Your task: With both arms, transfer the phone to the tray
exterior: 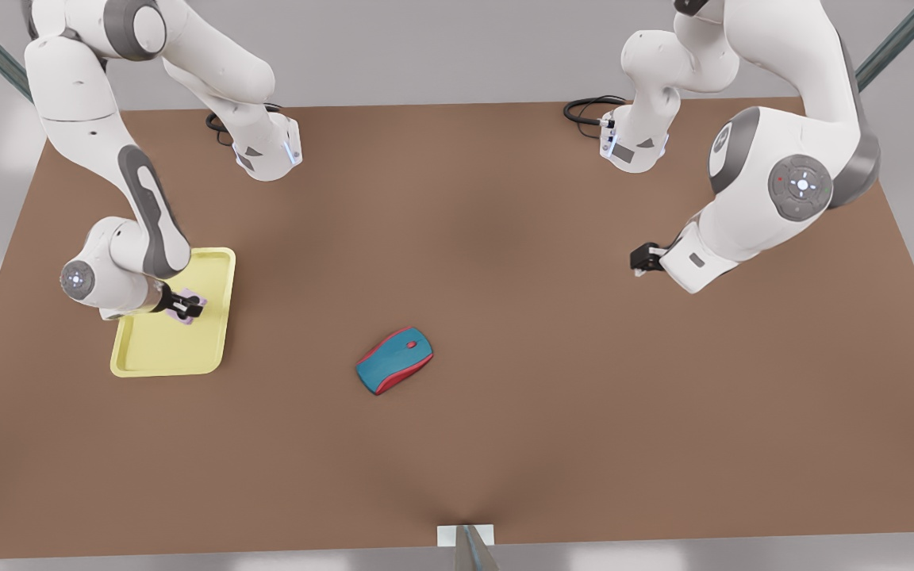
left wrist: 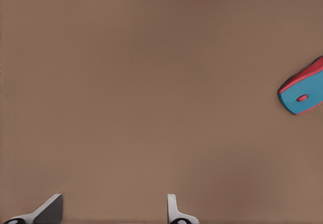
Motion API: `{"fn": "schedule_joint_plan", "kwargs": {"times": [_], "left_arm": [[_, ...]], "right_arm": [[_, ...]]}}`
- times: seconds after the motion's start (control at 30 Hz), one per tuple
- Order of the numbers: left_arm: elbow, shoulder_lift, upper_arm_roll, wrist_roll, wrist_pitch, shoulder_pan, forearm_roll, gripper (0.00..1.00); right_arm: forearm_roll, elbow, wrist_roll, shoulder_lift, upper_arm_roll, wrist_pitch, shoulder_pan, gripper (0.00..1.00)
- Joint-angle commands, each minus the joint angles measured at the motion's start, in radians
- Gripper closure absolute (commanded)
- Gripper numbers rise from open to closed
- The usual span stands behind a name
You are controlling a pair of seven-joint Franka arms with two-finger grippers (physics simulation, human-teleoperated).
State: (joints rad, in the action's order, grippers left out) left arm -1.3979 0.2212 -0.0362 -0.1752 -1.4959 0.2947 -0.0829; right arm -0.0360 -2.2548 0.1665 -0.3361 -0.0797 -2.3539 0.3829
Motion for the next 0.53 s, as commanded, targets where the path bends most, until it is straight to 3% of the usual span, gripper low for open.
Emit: {"fn": "schedule_joint_plan", "kwargs": {"times": [0.0, 0.13, 0.17, 0.23, 0.27, 0.3, 0.33, 0.4, 0.43, 0.5], "left_arm": [[0.000, 0.000, 0.001, -0.003, 0.000, 0.000, 0.011, 0.00], [0.014, 0.000, 0.001, -0.003, 0.002, 0.000, 0.009, 0.00], [0.014, -0.003, 0.001, -0.003, 0.003, 0.000, 0.009, 0.00], [0.016, -0.005, 0.001, -0.003, 0.011, 0.000, 0.012, 0.00], [0.016, -0.005, 0.001, -0.003, 0.011, 0.000, 0.012, 0.00], [0.014, -0.003, 0.002, -0.003, 0.011, 0.000, 0.012, 0.00], [0.016, -0.003, 0.002, -0.003, 0.011, 0.000, 0.012, 0.00], [0.016, -0.003, 0.002, -0.004, 0.011, 0.000, 0.012, 0.00], [0.016, -0.003, 0.002, -0.004, 0.011, 0.000, 0.012, 0.00], [0.014, -0.003, 0.002, -0.003, 0.011, 0.000, 0.012, 0.00]], "right_arm": [[-0.018, 0.021, -0.628, -0.011, 0.024, -0.044, 0.007, 0.00], [-0.012, 0.171, -0.550, -0.003, 0.008, 0.042, -0.078, 0.00], [-0.012, 0.345, -0.431, 0.000, 0.008, 0.276, -0.163, 0.00], [-0.012, 0.624, -0.231, 0.061, 0.008, 0.557, -0.325, 0.00], [-0.012, 0.695, -0.182, 0.149, 0.006, 0.752, -0.331, 0.00], [-0.012, 0.667, -0.174, 0.241, 0.009, 0.797, -0.329, 0.00], [-0.012, 0.682, -0.171, 0.242, 0.009, 0.818, -0.329, 0.00], [-0.002, 0.793, -0.137, 0.158, 0.009, 0.826, -0.328, 0.00], [-0.001, 0.847, -0.140, 0.101, 0.006, 0.923, -0.334, 0.00], [-0.001, 0.790, -0.139, 0.111, 0.008, 0.845, -0.352, 0.00]]}}
